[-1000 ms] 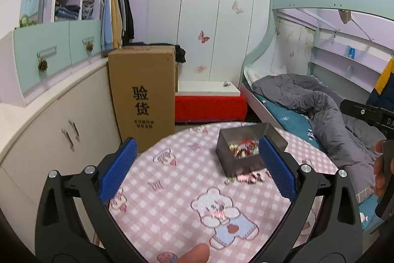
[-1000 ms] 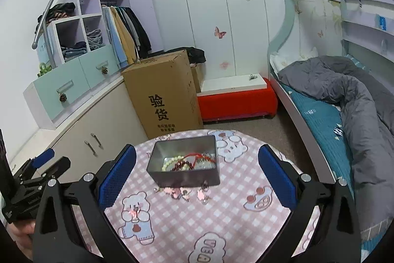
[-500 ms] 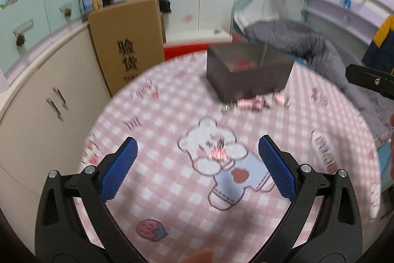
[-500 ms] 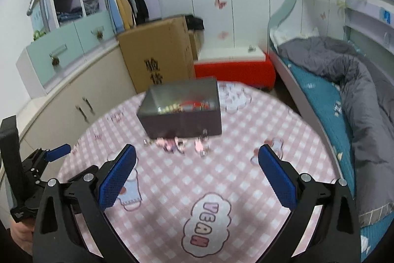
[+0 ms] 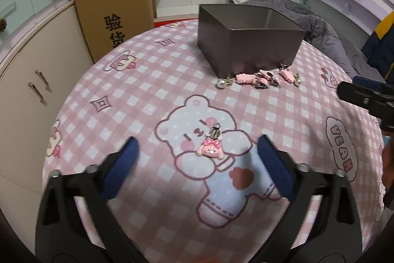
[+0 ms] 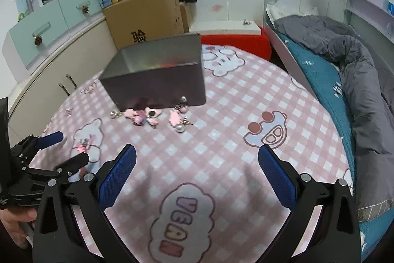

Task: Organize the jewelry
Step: 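Move both tools back over the pink charms beside the box, then grasp a pink charm with the left tool while the right tool grasps a pearl earring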

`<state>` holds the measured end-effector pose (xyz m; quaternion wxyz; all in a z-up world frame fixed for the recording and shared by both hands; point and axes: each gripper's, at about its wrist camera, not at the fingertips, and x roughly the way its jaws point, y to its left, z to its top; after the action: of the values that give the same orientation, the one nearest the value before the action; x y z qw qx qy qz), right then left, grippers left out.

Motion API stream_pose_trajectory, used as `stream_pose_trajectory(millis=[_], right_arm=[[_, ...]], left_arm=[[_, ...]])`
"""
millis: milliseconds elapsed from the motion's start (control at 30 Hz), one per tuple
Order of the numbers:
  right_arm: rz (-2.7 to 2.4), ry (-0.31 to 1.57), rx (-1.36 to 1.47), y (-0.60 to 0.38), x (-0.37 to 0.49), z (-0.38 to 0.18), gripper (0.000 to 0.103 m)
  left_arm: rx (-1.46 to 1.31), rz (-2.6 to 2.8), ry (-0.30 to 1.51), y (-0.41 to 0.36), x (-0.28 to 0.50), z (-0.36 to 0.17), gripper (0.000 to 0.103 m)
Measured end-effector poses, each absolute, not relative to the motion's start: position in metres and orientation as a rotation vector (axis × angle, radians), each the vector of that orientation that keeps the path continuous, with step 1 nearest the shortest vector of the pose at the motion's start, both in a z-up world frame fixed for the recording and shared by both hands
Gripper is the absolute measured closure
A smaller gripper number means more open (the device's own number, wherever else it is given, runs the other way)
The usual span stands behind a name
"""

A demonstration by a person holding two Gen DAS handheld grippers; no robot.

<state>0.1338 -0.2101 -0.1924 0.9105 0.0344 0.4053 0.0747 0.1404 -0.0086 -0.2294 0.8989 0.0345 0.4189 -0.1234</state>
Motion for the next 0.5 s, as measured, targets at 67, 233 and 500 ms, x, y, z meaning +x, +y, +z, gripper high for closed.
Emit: stream_pose_trajectory(millis=[67, 233, 500], right_arm=[[0.153, 0.844, 0.065, -0.211, 0.139, -0.195, 0.007], [0.169, 0.862, 0.024, -0.205, 0.157, -0.203, 0.010], [0.214, 0.930, -0.042, -0.186, 0.192, -0.223, 0.045]], left_arm=[[0.071, -0.284, 0.895, -0.011, 0.143, -0.234, 0.045], [0.043, -0.361, 0.881, -0.012, 0.139, -0.233, 0.083], [-0.056, -0.399, 0.887, -0.001, 0.143, -0.234, 0.087]])
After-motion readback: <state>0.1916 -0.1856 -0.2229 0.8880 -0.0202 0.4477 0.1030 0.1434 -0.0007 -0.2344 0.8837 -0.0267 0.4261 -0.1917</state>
